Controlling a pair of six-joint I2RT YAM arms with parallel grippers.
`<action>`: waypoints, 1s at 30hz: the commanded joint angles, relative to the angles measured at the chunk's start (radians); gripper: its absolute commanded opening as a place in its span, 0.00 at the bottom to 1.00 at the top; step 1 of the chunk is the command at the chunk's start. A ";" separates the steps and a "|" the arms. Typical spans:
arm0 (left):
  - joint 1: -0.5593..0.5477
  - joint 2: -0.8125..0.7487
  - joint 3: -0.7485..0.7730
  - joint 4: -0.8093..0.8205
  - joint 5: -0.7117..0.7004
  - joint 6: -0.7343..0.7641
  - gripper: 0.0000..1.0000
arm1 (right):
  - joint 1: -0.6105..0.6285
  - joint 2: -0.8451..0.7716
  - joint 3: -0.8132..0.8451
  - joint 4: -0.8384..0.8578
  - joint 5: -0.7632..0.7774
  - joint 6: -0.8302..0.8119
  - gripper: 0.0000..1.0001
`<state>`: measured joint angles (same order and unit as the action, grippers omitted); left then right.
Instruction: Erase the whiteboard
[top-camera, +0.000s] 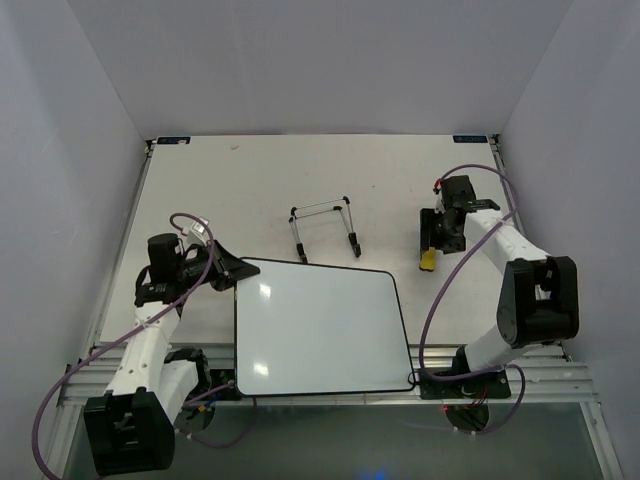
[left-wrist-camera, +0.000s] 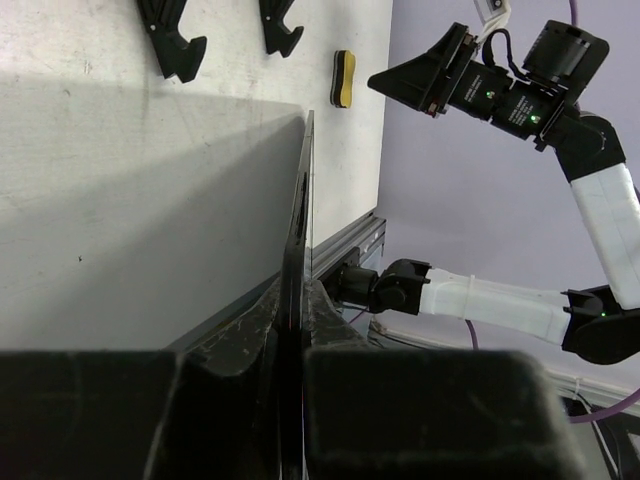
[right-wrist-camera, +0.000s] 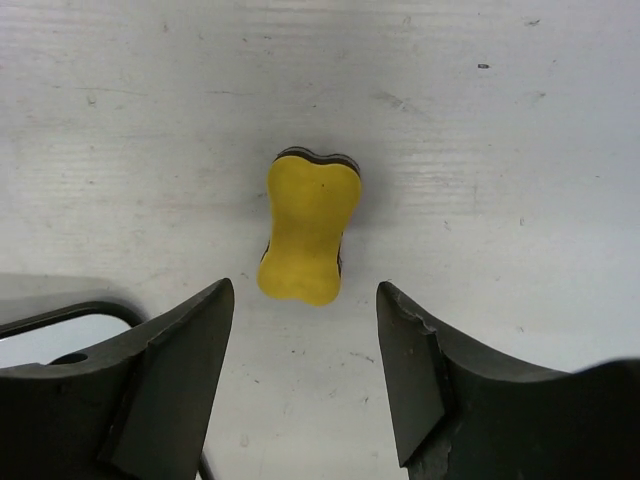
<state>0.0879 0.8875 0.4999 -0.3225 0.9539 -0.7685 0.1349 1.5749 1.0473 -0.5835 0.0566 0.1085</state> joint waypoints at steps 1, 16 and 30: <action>-0.005 -0.050 0.019 0.100 0.031 -0.041 0.00 | -0.004 -0.082 0.011 -0.039 -0.020 0.011 0.65; -0.005 -0.007 0.138 0.237 0.030 -0.215 0.00 | -0.004 -0.323 0.002 -0.032 -0.175 0.057 0.66; -0.071 0.195 0.394 0.465 -0.043 -0.321 0.00 | -0.004 -0.475 0.079 -0.059 -0.230 0.088 0.74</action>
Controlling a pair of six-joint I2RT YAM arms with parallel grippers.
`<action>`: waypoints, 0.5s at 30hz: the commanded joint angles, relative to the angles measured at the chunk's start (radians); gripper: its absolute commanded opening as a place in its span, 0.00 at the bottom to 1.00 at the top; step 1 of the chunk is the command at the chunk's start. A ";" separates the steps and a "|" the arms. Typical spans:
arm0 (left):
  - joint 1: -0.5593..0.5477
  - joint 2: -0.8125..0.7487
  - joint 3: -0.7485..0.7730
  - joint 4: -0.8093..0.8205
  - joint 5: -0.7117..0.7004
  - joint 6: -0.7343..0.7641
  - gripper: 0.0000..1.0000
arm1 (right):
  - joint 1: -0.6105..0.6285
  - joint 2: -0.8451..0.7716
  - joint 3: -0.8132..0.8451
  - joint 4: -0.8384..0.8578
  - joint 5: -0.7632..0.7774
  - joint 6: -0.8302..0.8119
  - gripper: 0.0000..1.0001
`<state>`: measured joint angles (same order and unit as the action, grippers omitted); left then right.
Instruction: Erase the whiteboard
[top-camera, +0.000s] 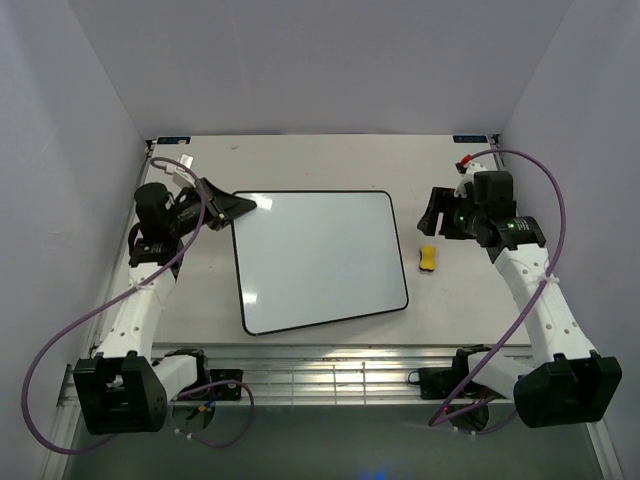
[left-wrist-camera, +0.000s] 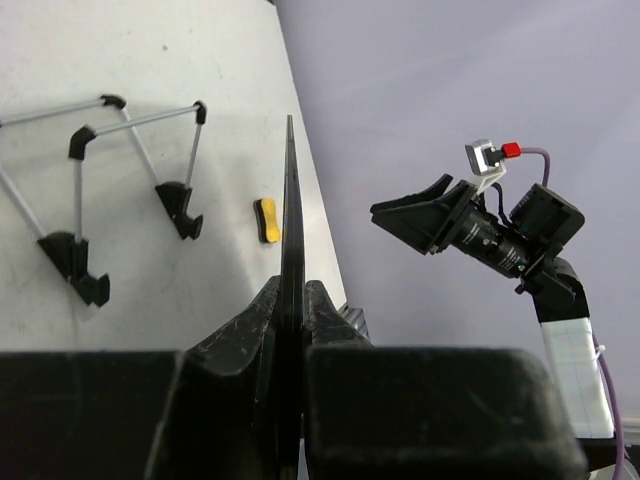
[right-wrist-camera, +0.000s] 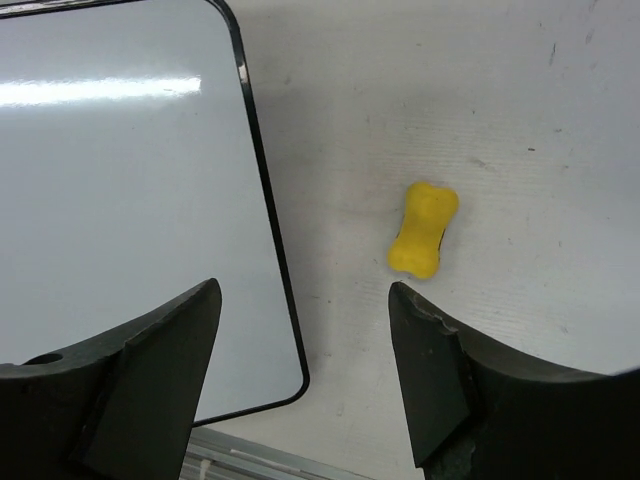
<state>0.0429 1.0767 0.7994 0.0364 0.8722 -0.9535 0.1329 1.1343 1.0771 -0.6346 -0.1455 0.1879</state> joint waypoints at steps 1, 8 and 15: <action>-0.028 0.031 0.127 0.129 0.031 -0.133 0.00 | -0.003 -0.039 0.052 -0.008 -0.032 0.010 0.74; -0.067 0.279 0.287 0.454 0.034 -0.224 0.00 | -0.003 -0.070 0.031 0.013 -0.120 0.022 0.77; -0.075 0.465 0.412 0.609 -0.041 -0.159 0.00 | -0.003 -0.123 -0.016 0.033 -0.183 0.035 0.82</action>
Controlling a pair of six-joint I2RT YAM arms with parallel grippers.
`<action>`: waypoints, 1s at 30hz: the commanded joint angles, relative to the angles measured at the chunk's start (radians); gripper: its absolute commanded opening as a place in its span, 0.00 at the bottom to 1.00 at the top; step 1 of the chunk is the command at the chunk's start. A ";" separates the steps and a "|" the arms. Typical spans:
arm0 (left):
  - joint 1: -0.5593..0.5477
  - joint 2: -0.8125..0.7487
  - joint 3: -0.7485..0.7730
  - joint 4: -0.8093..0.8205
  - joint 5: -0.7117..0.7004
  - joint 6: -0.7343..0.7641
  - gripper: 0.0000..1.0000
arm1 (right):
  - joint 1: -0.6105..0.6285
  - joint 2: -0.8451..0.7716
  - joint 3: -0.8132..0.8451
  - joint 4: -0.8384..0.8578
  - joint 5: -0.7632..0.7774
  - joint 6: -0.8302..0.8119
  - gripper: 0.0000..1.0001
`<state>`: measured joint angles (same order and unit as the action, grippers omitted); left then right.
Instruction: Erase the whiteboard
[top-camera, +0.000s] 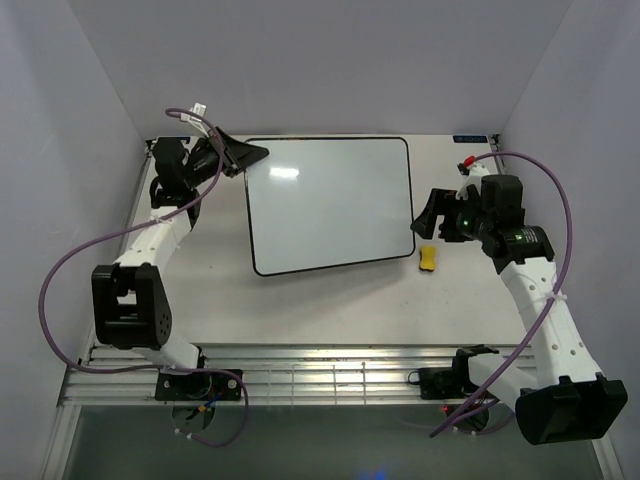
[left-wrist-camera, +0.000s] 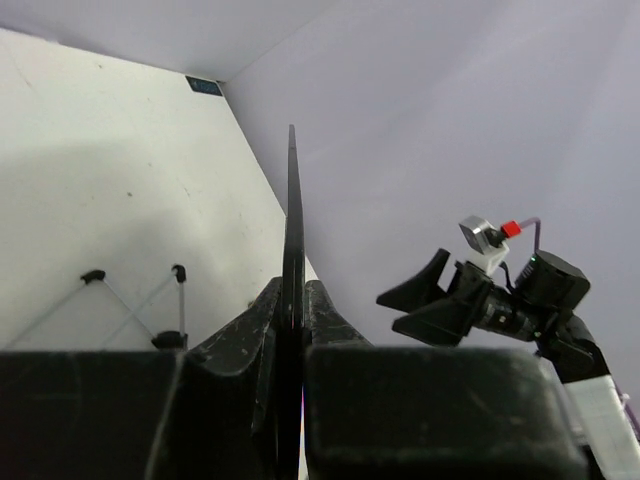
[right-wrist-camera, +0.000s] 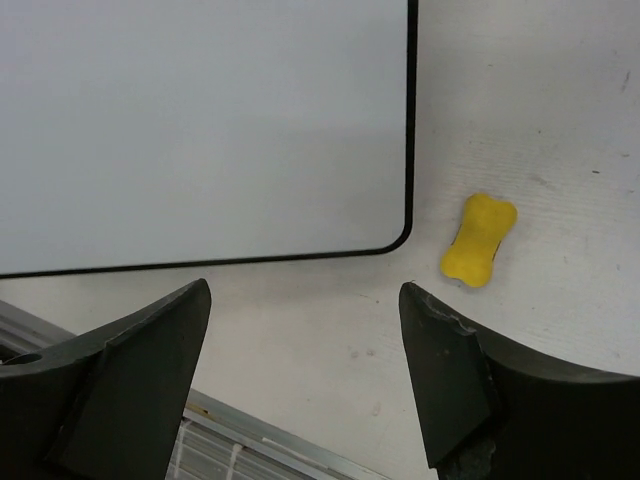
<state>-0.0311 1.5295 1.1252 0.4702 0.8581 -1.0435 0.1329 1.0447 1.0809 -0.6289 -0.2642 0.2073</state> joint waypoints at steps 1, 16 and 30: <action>-0.001 0.033 0.094 0.191 -0.036 -0.063 0.00 | -0.003 -0.040 -0.025 0.041 -0.076 0.021 0.82; 0.023 0.394 0.392 0.225 0.027 -0.016 0.00 | -0.001 -0.092 -0.079 0.044 -0.118 -0.006 0.90; 0.088 0.497 0.368 0.462 0.246 0.007 0.00 | -0.001 -0.115 -0.113 0.072 -0.165 -0.016 0.90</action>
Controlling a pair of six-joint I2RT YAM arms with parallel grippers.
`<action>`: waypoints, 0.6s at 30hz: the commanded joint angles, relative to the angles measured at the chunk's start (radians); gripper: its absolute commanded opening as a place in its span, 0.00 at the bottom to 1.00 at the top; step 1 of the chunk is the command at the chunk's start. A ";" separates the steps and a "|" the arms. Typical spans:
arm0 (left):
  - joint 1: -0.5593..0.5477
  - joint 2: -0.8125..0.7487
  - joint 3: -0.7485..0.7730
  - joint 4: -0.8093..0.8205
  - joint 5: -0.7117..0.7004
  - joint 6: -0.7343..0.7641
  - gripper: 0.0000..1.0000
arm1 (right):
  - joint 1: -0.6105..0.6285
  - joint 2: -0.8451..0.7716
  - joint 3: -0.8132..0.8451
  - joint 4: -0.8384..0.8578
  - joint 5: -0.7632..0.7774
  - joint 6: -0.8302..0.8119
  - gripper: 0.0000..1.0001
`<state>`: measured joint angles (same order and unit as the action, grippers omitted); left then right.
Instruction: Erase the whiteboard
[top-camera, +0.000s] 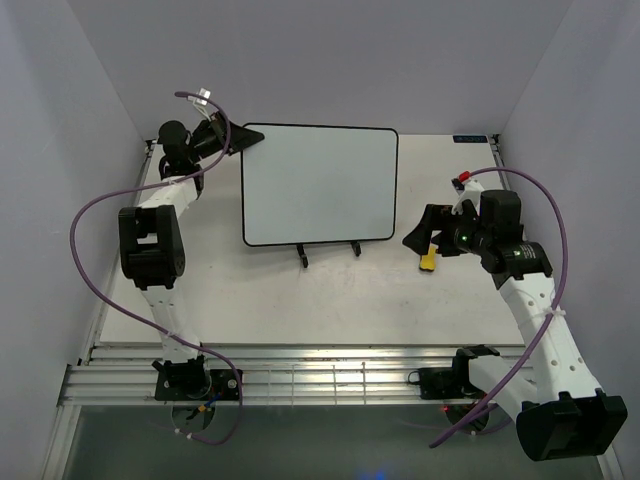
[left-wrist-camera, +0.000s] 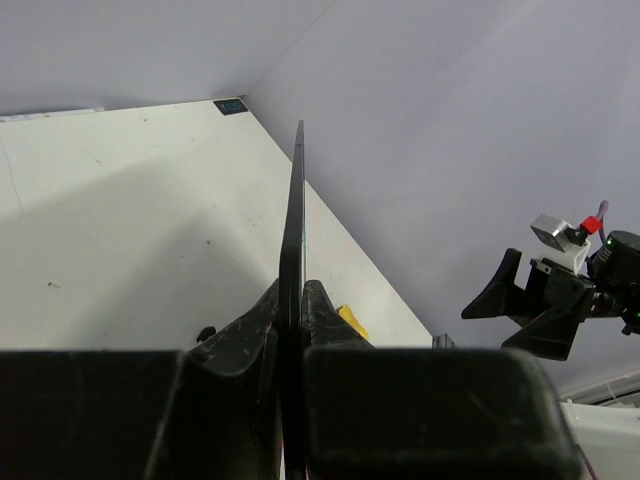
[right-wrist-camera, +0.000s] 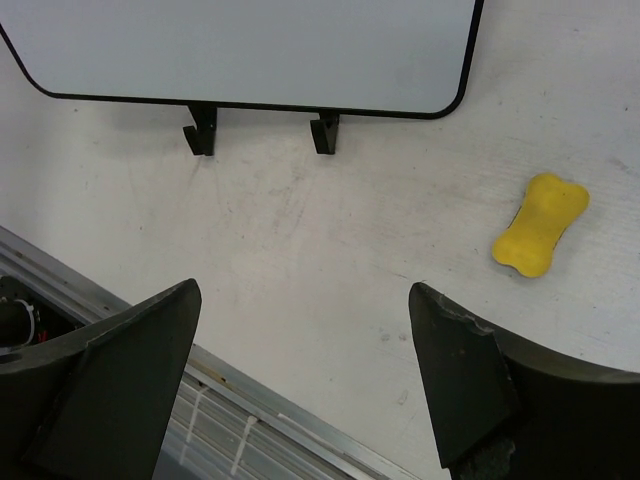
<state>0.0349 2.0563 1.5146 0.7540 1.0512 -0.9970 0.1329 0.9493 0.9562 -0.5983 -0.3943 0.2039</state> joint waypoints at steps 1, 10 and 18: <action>0.023 -0.030 -0.030 0.192 0.062 -0.042 0.00 | -0.001 -0.021 0.012 0.045 -0.040 -0.014 0.90; 0.045 -0.021 -0.129 0.398 0.110 -0.012 0.00 | -0.001 -0.043 -0.001 0.063 -0.089 -0.020 0.90; 0.086 0.045 -0.169 0.528 0.127 0.024 0.00 | -0.003 -0.084 0.001 0.077 -0.153 -0.015 0.90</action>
<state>0.0895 2.0918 1.3598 1.1381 1.1271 -1.0855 0.1329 0.8902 0.9524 -0.5671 -0.5011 0.1989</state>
